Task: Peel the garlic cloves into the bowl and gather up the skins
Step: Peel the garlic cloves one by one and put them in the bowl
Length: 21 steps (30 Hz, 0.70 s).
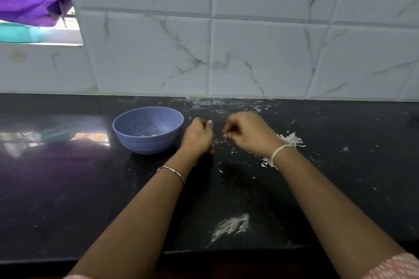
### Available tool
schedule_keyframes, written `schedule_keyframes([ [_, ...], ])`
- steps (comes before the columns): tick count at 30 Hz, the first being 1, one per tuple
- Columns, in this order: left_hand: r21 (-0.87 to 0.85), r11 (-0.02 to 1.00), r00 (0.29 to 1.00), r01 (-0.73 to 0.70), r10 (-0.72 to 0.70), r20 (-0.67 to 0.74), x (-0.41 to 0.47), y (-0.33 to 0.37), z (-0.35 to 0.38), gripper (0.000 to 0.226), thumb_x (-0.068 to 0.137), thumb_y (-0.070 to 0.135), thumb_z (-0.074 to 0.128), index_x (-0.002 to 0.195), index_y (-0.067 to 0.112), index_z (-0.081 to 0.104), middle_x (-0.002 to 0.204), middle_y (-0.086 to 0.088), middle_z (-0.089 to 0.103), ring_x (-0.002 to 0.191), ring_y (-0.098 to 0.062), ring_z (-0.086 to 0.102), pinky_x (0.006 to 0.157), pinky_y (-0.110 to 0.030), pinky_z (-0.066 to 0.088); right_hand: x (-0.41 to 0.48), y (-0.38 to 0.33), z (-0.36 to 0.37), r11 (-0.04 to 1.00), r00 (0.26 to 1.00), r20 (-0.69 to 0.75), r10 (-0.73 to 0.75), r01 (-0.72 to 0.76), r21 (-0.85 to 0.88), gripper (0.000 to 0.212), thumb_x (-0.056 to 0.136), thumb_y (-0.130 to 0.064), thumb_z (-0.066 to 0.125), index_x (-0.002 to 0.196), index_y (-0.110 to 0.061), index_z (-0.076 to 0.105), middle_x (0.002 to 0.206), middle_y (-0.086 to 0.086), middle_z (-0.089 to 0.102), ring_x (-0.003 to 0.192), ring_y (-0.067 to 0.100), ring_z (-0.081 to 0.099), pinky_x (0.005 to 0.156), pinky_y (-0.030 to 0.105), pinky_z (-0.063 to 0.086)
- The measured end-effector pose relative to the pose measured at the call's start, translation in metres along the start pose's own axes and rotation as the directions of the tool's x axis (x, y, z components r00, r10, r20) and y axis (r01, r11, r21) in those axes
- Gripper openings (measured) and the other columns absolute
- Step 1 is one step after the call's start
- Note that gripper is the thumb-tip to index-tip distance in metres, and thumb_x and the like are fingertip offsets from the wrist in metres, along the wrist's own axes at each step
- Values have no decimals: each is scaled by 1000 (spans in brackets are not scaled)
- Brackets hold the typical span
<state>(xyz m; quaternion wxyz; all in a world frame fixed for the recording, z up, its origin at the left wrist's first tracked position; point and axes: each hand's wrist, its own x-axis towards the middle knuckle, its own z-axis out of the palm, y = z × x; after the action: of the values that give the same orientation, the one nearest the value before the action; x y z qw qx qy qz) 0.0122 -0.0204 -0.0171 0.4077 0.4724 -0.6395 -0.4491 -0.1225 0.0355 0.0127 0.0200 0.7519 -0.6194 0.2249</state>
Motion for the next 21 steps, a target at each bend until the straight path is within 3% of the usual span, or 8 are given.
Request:
schedule_keyframes([
  [2,-3,1000,1000,-1,1,-4,0,0,1,22,105,30,39,110,8,45,81,-7,60,50,-17,53,47,-24,47,-5,3,11,993,995,95,-25,35,-114,9,85,-7,66,82,-15,69,88,0,68,85,19,61,72,26,42],
  [6,25,1000,1000,-9,9,-10,2,-1,1,19,105,28,40,107,11,46,82,-6,61,51,-18,55,51,-26,50,-2,11,5,998,999,9,-33,33,-49,10,85,-9,67,79,-17,66,81,-5,60,78,14,55,72,28,43],
  [8,60,998,1000,-23,23,-7,2,-1,1,11,102,17,43,109,12,49,84,-5,60,61,-23,60,67,-36,58,-4,12,10,994,997,70,-25,32,-103,8,85,-11,68,79,-16,65,84,0,64,79,18,57,72,30,46],
  [10,125,989,997,-80,78,22,2,-2,0,21,94,4,46,111,14,54,91,-2,58,83,-28,65,84,-41,56,-3,17,16,992,993,117,7,8,-125,7,85,-11,67,80,-15,66,83,1,64,78,19,57,69,28,42],
  [13,230,954,979,-191,167,121,-2,-1,-1,32,83,-3,55,109,16,59,101,1,59,95,-21,61,88,-35,52,1,21,16,949,988,-47,148,-129,286,4,88,-10,69,86,-13,71,75,-5,63,67,7,56,64,20,42],
  [15,218,945,966,-245,219,138,-4,1,1,28,82,2,65,104,17,61,97,2,64,85,-17,62,85,-35,55,-1,20,15,751,956,-93,279,-157,642,5,89,-8,69,86,-12,69,73,-8,64,59,-4,55,56,14,44],
  [17,160,948,960,-276,266,86,-5,2,2,21,81,8,75,99,14,65,86,0,68,72,-15,62,78,-33,57,-4,17,16,629,936,-78,343,-167,760,5,91,-9,67,87,-12,68,69,-7,63,53,-5,54,48,14,43],
  [21,72,947,949,-314,316,-14,-6,6,3,16,80,10,79,93,12,69,87,0,69,75,-30,68,71,-42,61,-6,13,19,547,929,-21,369,-199,813,15,94,-13,63,80,-14,67,69,-2,60,53,2,47,45,14,40],
])
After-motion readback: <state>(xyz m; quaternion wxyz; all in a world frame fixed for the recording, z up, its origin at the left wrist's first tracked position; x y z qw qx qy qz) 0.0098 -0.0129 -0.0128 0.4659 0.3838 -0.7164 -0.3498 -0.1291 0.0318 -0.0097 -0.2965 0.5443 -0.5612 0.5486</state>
